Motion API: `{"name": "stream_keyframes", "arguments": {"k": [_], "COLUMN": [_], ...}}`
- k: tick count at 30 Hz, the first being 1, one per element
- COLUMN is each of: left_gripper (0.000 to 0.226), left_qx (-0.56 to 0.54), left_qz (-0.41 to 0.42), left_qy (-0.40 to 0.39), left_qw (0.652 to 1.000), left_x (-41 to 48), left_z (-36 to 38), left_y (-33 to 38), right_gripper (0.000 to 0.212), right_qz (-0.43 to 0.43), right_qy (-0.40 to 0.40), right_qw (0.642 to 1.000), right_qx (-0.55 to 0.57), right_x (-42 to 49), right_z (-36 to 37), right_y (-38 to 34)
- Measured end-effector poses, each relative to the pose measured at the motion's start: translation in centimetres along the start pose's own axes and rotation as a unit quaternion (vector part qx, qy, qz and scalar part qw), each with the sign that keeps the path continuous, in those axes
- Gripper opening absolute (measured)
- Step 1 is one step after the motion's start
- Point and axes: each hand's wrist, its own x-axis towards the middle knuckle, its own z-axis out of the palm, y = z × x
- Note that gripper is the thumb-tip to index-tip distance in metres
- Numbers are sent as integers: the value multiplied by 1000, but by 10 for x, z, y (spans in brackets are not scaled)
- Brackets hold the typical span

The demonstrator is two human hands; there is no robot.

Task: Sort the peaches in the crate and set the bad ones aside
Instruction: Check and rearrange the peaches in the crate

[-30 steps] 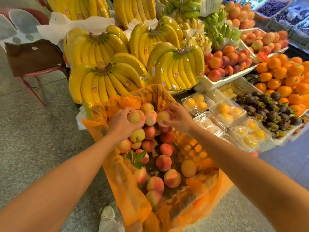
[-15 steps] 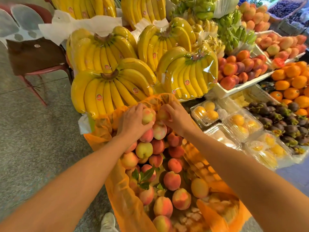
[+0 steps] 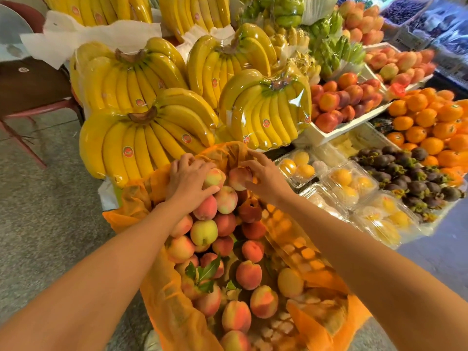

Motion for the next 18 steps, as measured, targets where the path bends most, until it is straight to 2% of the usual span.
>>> {"name": "stream_keyframes", "arguments": {"k": [4,8,10,14,16,18], "left_gripper": [58,49,46,38,36,37], "left_qx": [41,19,22,-9,-48,-98], "left_qz": [9,-19,-4,25,38,52], "left_qy": [0,21,16,20,4,-21], "left_qw": [999,999,1000,999,998,994], "left_x": [-1,-5,-7,-19,-28,-41], "left_z": [4,5,4,-3,-10,-18], "left_y": [2,3,5,13,21,28], "right_gripper": [54,56,56,55,51,44], "right_qz": [10,10,14,3,-17,-25], "right_qy": [-23,-47,-54,-28,6,22], "right_qw": [999,999,998,999,1000,998], "right_qx": [30,8,28,26,21,62], "right_x": [-3,-2,-3,-17,-30,-47], "right_z": [1,2,-1,-17,-29,-39], "right_y": [8,11,10,1,-7,-17]}}
